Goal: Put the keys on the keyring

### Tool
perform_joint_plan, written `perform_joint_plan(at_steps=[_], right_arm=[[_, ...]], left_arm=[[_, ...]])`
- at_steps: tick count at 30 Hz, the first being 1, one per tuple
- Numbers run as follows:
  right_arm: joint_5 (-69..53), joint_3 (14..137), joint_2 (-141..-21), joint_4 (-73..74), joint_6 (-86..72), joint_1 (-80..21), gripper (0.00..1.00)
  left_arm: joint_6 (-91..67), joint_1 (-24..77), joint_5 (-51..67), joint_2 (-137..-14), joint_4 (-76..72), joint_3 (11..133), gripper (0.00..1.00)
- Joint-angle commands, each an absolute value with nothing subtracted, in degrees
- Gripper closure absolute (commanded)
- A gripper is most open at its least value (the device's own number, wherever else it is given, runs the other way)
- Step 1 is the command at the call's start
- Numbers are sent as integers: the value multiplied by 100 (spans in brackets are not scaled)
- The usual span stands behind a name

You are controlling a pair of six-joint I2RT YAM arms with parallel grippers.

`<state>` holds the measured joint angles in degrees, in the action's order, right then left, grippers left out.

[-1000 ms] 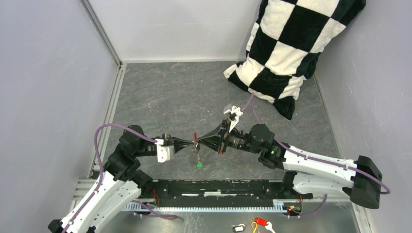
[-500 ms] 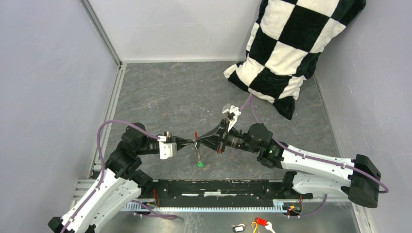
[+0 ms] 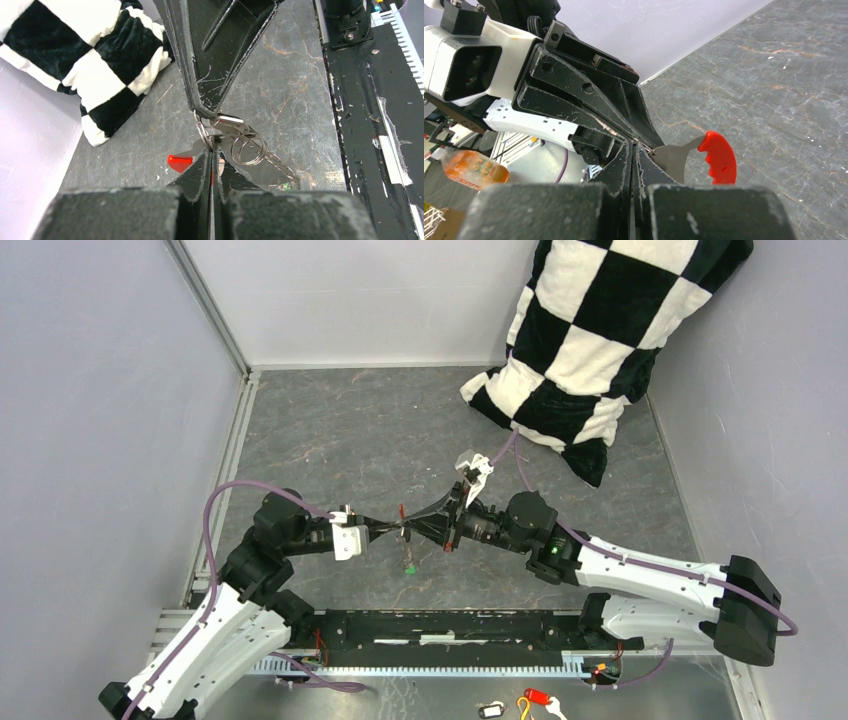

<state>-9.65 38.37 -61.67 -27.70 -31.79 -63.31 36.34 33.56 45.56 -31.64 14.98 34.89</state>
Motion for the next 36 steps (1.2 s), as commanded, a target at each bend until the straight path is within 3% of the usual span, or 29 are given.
perform_joint_plan(at_steps=[1, 8, 22, 31, 36], right_arm=[[-800, 4285, -6251, -2727, -2978, -6496, 100], [217, 4854, -6472, -1679, -2313, -6918, 100], [685, 5356, -6662, -625, -1789, -7249, 100], [103, 5553, -6568, -519, -1800, -7251, 71], [-230, 5784, -6601, -367, -1834, -7226, 65]], left_arm=[[3278, 3368, 4322, -3289, 1376, 3763, 98], [2967, 3366, 4249, -3478, 1371, 3855, 98], [2760, 3366, 4131, -3426, 1272, 3909, 98], [2735, 3367, 4326, -3272, 1176, 3786, 98], [2699, 3371, 4364, -3252, 1104, 3757, 98]])
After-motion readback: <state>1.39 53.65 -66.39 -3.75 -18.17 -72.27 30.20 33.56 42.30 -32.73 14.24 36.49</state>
